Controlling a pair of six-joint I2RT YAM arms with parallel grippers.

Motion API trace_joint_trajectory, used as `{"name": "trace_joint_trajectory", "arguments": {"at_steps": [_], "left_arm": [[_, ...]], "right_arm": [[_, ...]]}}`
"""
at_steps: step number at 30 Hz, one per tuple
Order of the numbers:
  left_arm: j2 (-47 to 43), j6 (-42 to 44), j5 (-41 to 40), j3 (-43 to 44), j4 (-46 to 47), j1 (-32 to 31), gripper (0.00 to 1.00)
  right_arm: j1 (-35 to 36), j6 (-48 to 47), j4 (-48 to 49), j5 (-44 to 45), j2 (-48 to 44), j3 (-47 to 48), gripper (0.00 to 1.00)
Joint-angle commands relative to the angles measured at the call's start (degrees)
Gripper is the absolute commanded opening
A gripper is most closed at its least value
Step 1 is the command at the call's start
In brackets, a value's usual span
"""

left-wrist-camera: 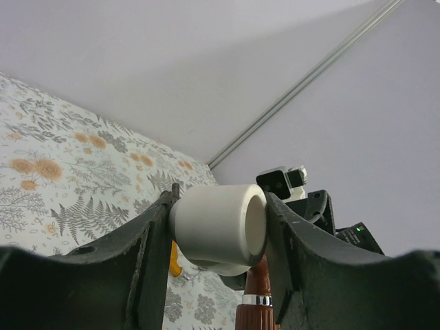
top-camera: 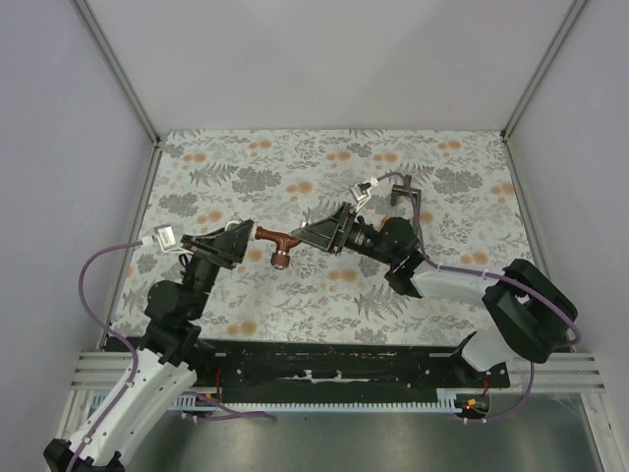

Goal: Install the water faucets

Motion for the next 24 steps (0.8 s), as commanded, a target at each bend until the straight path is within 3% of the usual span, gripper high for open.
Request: {"name": "trace_joint_trajectory", "arguments": {"at_steps": [1,5,13,17,24], "left_arm": [[-1.03,2.36,-4.09,5.39,-5.84,-0.23,0.02],[0.55,2.53,-4.36,9.43,-13.05,-0.14,0.02],[5.29,1.92,-2.69,17.43,-24.65,-0.23,0.02],[8.02,1.22,-0.4,20.95,-28.35,-0.14,0.02],[10.48,-0.1,2.15,24.21,-31.08,-0.14,0.02]], "right_arm": [[-2.01,-8.69,-1.91,0.81,-5.78,-1.54,0.82],[-2.02,-23.35,-13.05,1.95,-12.37,-0.4,0.83],[-1.58,-65.1,-36.96,0.99,-25.91,2.67,0.82],[2.36,-86.53,-44.8,1.76,-29.95,3.56,0.8],[12.04,-104.59,-51.75,13.28,-29.88,8.12,0.8]]}}
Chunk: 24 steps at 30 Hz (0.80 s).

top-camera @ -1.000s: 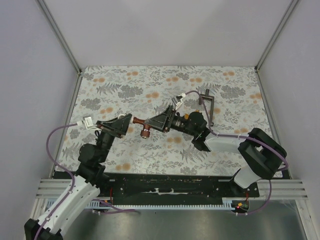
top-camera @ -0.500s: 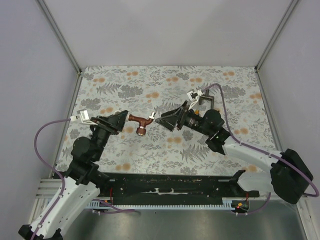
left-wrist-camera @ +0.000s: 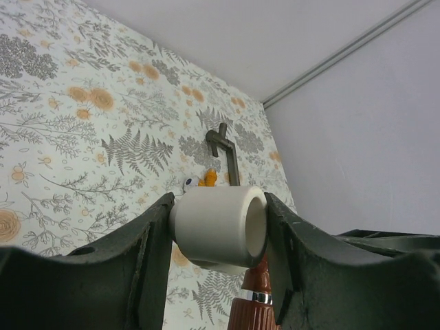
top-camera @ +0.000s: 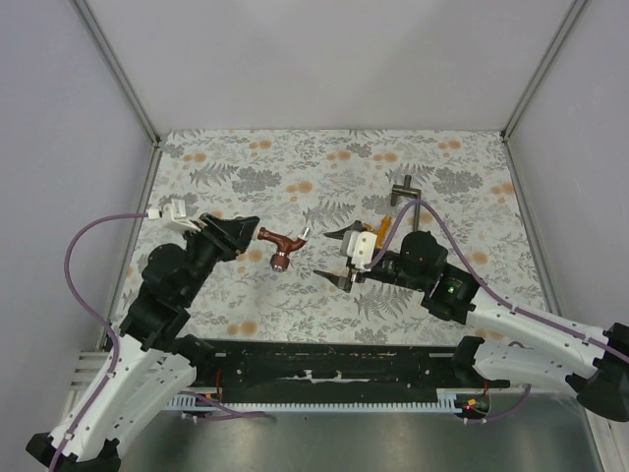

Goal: Install the water faucets

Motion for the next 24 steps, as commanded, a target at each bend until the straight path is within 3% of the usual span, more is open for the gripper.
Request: {"name": "trace_joint_trajectory", "arguments": {"at_steps": [1,7,16,22,24], "left_arm": [[0.72,-0.87,2.37,3.84,-0.3,-0.1,0.02],[2.12,-2.36,4.74,4.37,0.04,-0.1,0.02],[2.74,-3.59,6.59,5.24,0.31,-0.1,0.02],[2.83,-4.21,9.05,5.24,0.92,-0.1,0.02],[2.56,-3.51,9.14,4.81,1.54,-0.1,0.02]], "right_arm": [[3.45,-17.21,-4.89,7.34,0.72,5.02,0.8],[8.55,-24.07,-7.44,12.53,6.34,8.71,0.8],[15.15,-34.97,-1.04,24.83,14.43,9.86,0.77],[15.41,-35.87,11.36,28.71,18.13,7.04,0.6],[15.24,-32.1,10.58,27.49,17.95,7.75,0.45]]}}
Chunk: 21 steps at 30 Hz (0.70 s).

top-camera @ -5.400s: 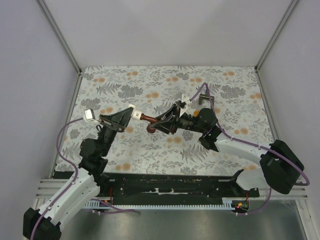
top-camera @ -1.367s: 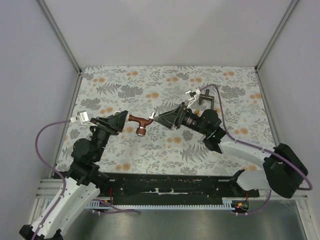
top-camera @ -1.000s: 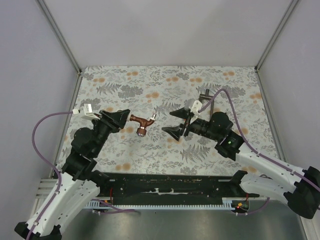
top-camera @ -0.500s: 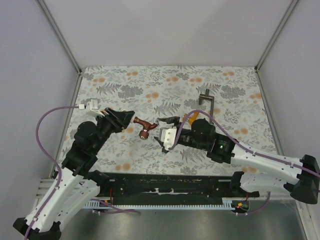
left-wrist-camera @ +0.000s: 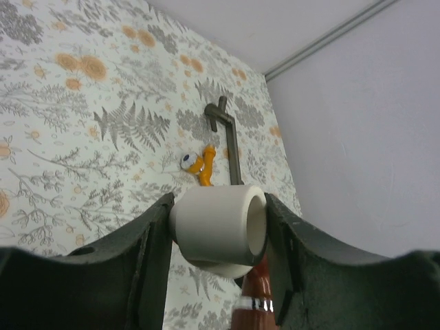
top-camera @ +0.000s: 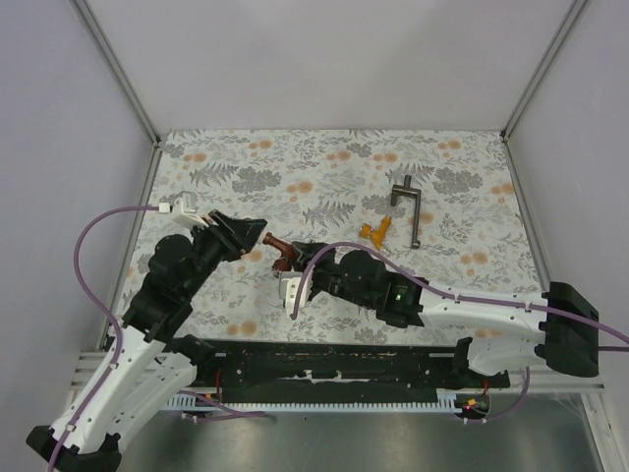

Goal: Install the water faucets

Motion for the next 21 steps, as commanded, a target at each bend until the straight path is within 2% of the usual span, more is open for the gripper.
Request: {"name": "trace_joint_trajectory", "arguments": {"at_steps": [1,4,5,7,11,17,21], "left_arm": [[-1.41,-1.78,3.89,2.1,5.36,-0.38,0.02],[-3.26,-0.38,3.98,-0.36,8.87,-0.47,0.02],[-3.96,0.15,4.15,-1.41,10.71,-0.38,0.02],[-5.28,1.38,4.59,-3.26,13.09,-0.47,0.02],[-8.7,2.79,7.14,-8.88,23.54,-0.38,0.02],[-13.89,5.51,9.86,-18.72,43.48,-0.38,0.02],[-15.92,7.36,11.71,-21.81,49.74,-0.38,0.02]], "right_arm": [[-0.24,5.48,7.71,1.78,-0.16,0.78,0.3],[-0.85,14.0,6.58,-0.86,-1.13,1.39,0.05],[-1.46,17.34,5.7,-2.87,-1.66,1.65,0.01],[-3.3,26.29,4.81,-6.82,-2.71,1.92,0.0],[-9.62,49.84,6.82,-16.4,-4.65,1.13,0.0],[-19.74,89.29,17.1,-29.76,-2.02,-0.98,0.0],[-25.01,109.0,27.54,-36.63,3.16,-2.99,0.0]]}}
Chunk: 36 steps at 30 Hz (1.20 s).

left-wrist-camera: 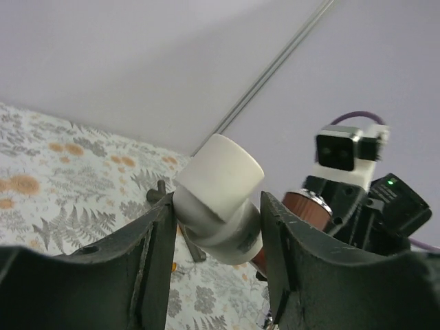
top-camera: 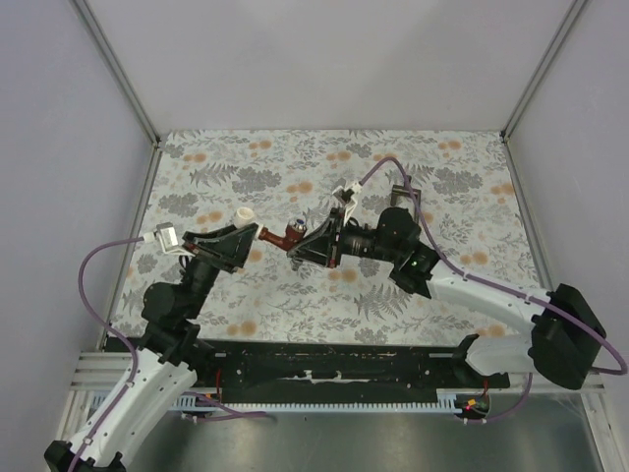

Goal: Install the water faucets

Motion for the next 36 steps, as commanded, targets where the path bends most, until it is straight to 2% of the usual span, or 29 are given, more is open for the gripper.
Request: {"name": "trace_joint_trajectory", "arguments": {"at_steps": [1,3,6,11,14,18,23,26,32,36], "left_arm": [[-2.8,3.97,9.81,-1.62,16.53,-0.84,0.02],[-3.42,4.06,9.73,-1.71,16.19,-0.84,0.02],[-4.21,3.1,7.28,-1.45,13.73,-0.84,0.03],[-6.32,3.01,0.51,1.8,0.39,-0.93,0.42],[-6.76,2.05,-0.55,2.6,-3.15,-0.93,0.59],[-6.06,-1.81,-0.47,0.94,-0.36,-0.84,0.75],[-2.2,-6.04,-0.03,-0.04,5.63,-0.84,0.79],[0.79,-6.31,0.5,0.66,6.16,-0.84,0.79],[3.43,-9.2,-3.36,0.58,2.73,-0.93,0.79],[3.78,-9.03,-3.9,-1.61,8.69,-0.93,0.78]], "right_arm": [[-7.18,34.6,19.21,-3.08,5.79,-2.39,0.0],[-8.15,37.71,23.53,-4.75,8.51,-2.92,0.0],[-8.25,33.34,21.19,-5.73,8.62,-2.39,0.0],[-8.25,20.86,9.77,-2.22,3.44,-1.43,0.0],[-8.33,15.93,6.86,-1.95,0.89,-0.81,0.0],[-8.25,13.37,7.2,-2.3,-1.05,-0.99,0.0],[-8.25,12.84,8.78,-4.06,-1.14,-1.25,0.0],[-8.25,13.72,11.68,-5.11,-0.88,-1.86,0.0],[-8.25,13.55,12.57,-5.47,-1.67,-2.3,0.0],[-8.16,14.07,12.48,-6.52,-1.67,-2.13,0.0]]}}
